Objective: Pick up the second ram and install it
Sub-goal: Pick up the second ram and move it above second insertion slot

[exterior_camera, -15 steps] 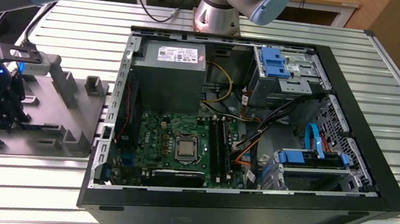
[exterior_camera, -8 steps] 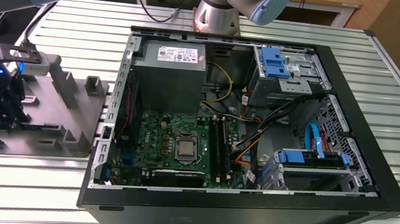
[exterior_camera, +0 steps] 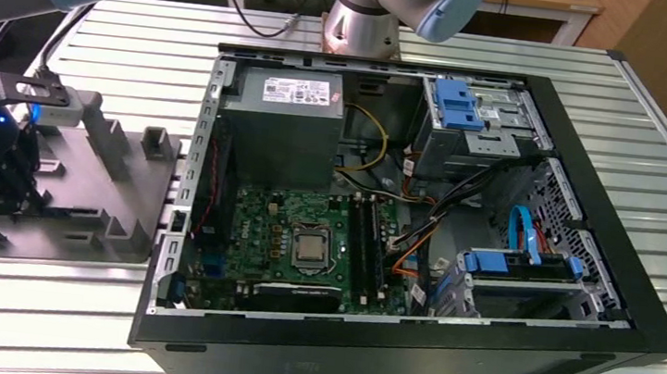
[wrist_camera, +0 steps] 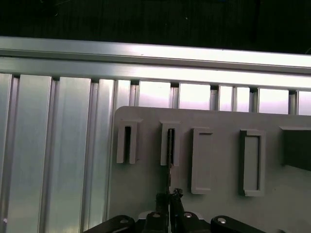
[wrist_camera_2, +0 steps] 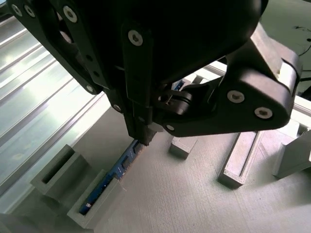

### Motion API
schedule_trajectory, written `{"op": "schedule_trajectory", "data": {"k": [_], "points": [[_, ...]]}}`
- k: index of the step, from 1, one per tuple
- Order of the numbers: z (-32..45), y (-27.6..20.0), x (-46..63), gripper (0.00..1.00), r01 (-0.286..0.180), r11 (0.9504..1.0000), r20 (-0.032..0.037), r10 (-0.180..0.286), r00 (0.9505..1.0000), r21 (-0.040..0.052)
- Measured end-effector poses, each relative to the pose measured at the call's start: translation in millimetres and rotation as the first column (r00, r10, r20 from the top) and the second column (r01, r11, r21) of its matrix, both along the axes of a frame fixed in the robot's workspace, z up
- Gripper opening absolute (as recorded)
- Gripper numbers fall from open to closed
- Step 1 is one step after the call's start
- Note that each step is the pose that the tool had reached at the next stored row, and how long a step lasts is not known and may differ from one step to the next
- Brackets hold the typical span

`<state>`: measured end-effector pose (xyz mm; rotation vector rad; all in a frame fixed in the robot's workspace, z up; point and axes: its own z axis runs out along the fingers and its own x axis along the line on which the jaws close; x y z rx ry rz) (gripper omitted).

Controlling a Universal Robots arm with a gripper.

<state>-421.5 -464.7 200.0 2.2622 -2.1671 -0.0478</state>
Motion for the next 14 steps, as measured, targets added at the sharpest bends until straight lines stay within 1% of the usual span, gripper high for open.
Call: {"op": "schedule_trajectory", "data": {"k": [1, 3, 9, 10, 13, 14], "points": [[0.0, 0.0, 0.0, 0.13, 0.0, 1.0, 0.0, 0.0, 1.0, 0.0], [-0.1, 0.0, 0.0, 0.11, 0.0, 1.0, 0.0, 0.0, 1.0, 0.0], [-0.3, 0.0, 0.0, 0.11, 0.0, 1.0, 0.0, 0.0, 1.0, 0.0], [-0.5, 0.0, 0.0, 0.11, 0.006, 1.0, 0.0001, -0.006, 1.0, 0.0001], [-0.7, 0.0, 0.0, 0.11, 0.048, 0.9989, -0.0001, -0.048, 0.9989, -0.0001], [-0.8, -0.1, 0.0, 0.11, 0.053, 0.9986, -0.0001, -0.053, 0.9986, -0.0002]]}}
